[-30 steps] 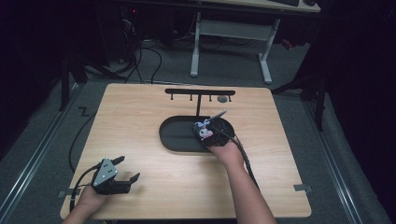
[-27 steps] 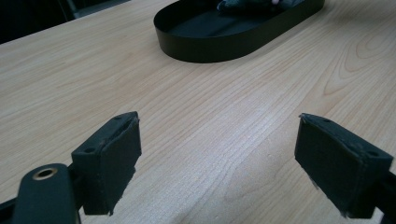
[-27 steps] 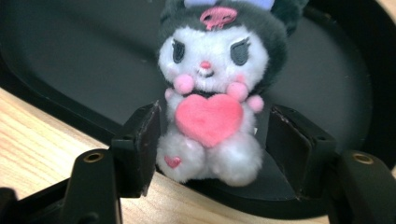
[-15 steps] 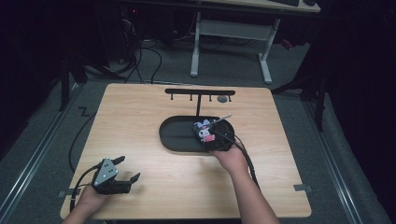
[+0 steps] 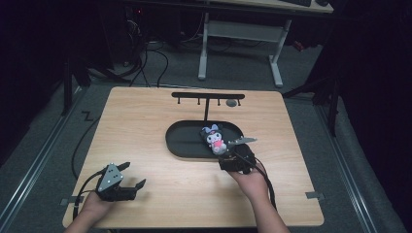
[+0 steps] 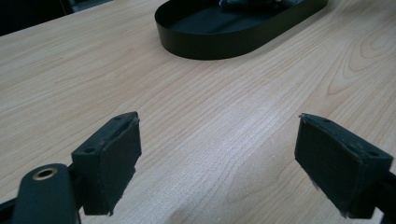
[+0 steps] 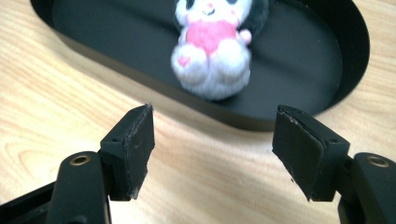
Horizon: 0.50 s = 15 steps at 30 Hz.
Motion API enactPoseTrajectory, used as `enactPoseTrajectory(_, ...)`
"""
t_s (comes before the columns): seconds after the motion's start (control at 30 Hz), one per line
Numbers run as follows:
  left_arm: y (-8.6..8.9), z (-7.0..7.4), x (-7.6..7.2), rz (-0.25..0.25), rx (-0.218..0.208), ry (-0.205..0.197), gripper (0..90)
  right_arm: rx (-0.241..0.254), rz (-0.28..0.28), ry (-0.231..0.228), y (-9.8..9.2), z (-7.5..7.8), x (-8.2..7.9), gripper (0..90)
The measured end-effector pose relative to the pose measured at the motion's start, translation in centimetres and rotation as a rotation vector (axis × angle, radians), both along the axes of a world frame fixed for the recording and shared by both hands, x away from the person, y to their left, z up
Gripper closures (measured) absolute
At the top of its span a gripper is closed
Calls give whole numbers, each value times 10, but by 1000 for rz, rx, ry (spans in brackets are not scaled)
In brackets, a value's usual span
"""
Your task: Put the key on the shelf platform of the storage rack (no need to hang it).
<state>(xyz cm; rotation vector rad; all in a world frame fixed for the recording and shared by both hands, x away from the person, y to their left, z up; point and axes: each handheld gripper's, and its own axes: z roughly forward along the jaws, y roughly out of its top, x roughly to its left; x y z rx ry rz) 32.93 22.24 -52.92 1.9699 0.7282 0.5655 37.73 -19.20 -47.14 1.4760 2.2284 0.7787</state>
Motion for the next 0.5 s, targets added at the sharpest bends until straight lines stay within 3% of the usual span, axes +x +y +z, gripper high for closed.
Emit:
enactPoseTrajectory(0.2,0,0,0,0,4,-1,155,21,-8,-70,-16,-15,-23,296)
enactPoseTrajectory(0.5,0,0,0,0,4,-2,155,77,-24,-132,-32,-35,-61,292)
